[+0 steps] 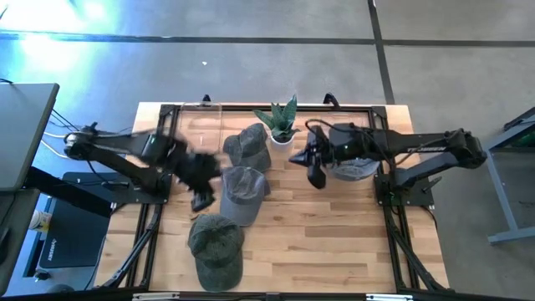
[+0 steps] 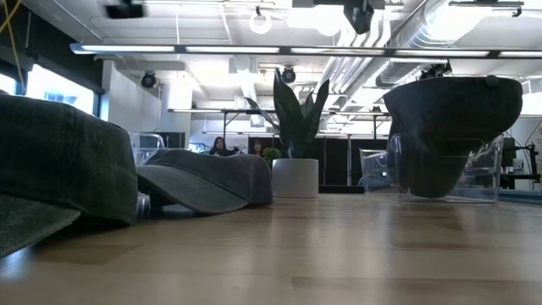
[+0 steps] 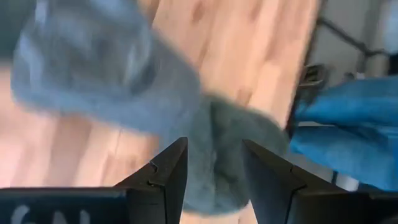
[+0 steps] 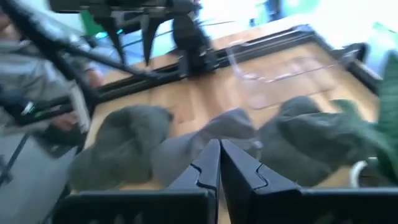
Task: Pick & Place hat
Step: Put the bottom green cap into the left bin
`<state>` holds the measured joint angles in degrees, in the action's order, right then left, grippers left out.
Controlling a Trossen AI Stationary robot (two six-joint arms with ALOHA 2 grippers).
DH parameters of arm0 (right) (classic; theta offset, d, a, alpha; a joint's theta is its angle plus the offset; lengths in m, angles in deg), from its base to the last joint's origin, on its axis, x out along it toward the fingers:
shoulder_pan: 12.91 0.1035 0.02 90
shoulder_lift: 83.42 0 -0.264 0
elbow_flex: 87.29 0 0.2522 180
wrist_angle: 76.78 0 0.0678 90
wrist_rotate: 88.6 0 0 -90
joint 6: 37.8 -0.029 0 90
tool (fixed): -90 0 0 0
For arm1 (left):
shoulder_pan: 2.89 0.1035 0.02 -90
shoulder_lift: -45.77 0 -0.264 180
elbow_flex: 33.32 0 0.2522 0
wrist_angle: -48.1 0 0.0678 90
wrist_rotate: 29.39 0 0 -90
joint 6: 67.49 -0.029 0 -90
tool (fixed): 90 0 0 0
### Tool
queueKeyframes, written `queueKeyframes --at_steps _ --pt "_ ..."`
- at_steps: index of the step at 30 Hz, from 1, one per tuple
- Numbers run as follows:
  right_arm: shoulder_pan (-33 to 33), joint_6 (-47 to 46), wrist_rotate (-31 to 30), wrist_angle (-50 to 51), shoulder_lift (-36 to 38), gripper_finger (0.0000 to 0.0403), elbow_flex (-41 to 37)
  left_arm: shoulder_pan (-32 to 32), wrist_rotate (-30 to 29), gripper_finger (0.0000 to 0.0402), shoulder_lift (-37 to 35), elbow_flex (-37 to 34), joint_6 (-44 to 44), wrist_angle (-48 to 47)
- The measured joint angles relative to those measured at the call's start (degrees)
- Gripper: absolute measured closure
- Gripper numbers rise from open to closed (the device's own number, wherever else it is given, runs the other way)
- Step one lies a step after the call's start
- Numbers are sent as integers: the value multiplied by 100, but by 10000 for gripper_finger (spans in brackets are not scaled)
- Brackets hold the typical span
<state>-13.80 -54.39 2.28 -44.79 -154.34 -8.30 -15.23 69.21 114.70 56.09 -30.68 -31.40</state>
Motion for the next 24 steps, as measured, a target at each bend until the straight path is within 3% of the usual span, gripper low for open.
queueKeyframes --at_steps 5,10,19,24 --pt "307 17 267 58 4 397 -57 -1605 -750 259 -244 -781 2167 667" --pt "708 116 261 78 11 400 -54 -2699 -1423 259 -187 -1616 2692 1778" --pt "1161 58 -315 -109 11 401 -54 -2933 -1894 255 150 -2255 2763 2202" --pt "1128 23 -545 -660 -58 399 -52 -2929 -2233 203 214 -2247 2120 2218"
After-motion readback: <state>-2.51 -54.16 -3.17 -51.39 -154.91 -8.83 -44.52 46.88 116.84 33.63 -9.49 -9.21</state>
